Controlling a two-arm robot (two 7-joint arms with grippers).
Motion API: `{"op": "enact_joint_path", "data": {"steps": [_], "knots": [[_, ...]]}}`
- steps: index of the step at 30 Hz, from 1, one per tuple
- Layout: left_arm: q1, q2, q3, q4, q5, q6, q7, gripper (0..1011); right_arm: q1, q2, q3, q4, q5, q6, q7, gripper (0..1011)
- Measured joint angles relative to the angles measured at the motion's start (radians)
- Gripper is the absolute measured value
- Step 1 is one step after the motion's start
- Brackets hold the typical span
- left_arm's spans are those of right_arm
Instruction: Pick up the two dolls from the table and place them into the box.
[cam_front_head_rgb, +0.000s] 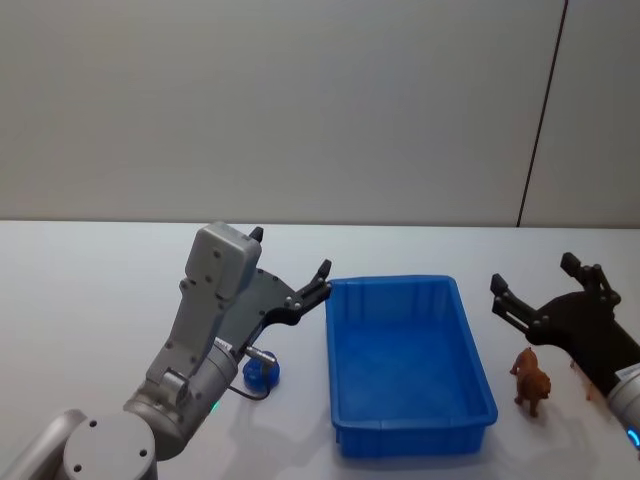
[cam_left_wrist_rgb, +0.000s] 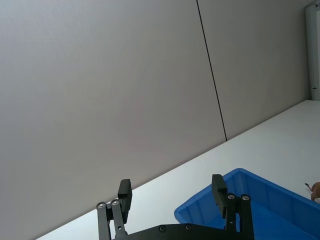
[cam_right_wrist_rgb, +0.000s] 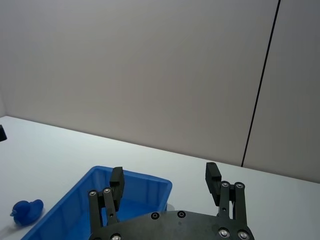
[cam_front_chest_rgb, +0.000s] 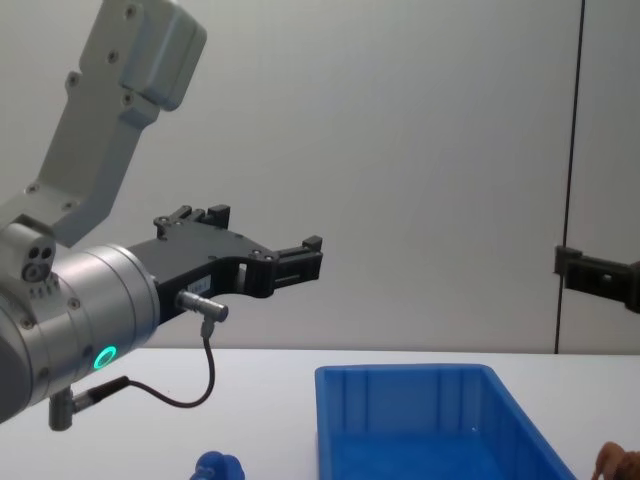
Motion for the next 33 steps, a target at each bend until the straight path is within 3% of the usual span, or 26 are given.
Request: {"op": "enact_joint_path", "data": {"steps": [12, 33], "knots": [[0.0, 0.0, 0.0, 0.0, 0.0, 0.0, 0.0, 1002, 0.018, 0.032, 0.036, 0.053, -0.01, 0.013, 0.004, 1001], [0.0, 0.0, 0.0, 0.0, 0.0, 0.0, 0.0, 1002, 0.005, 0.076, 0.079, 0.153, -0.032, 0.118, -0.013, 1001]]}}
